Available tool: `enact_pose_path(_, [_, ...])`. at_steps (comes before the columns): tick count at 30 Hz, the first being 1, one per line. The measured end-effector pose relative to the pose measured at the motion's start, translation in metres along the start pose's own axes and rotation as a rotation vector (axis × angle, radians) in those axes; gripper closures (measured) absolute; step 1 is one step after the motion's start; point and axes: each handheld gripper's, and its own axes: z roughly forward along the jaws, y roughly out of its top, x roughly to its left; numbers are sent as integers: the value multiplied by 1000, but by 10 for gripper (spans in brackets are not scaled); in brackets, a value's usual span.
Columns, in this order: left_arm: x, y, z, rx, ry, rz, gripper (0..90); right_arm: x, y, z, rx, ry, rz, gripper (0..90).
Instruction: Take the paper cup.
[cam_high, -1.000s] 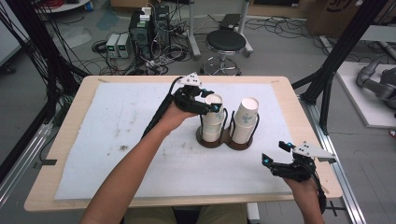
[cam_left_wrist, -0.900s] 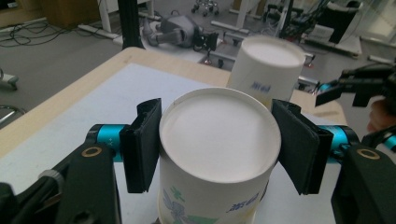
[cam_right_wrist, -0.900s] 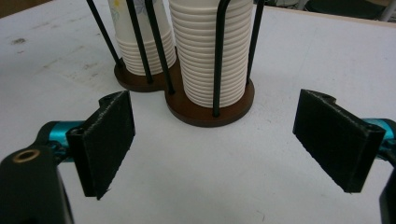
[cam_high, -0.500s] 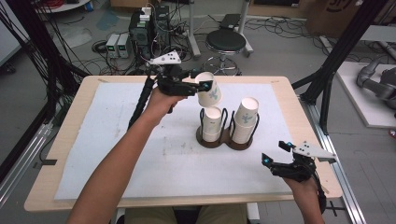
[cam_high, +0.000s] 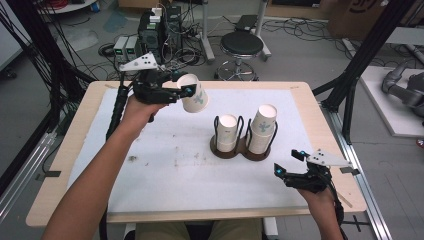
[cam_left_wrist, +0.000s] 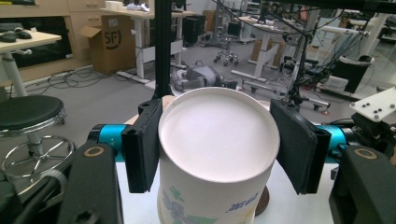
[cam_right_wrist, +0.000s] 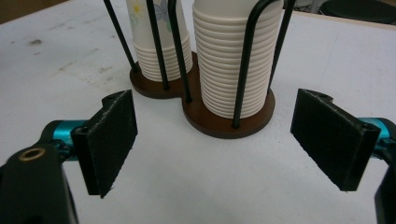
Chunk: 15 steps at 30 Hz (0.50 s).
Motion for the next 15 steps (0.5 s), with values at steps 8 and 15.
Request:
enact_pose_path(8, [1,-32,-29,54,25,2,372,4,1,0,-3,19,1,149])
enact_pose_path(15, [1,-53,-44,66,38,-8,373,10,3,2,5,49,-9,150])
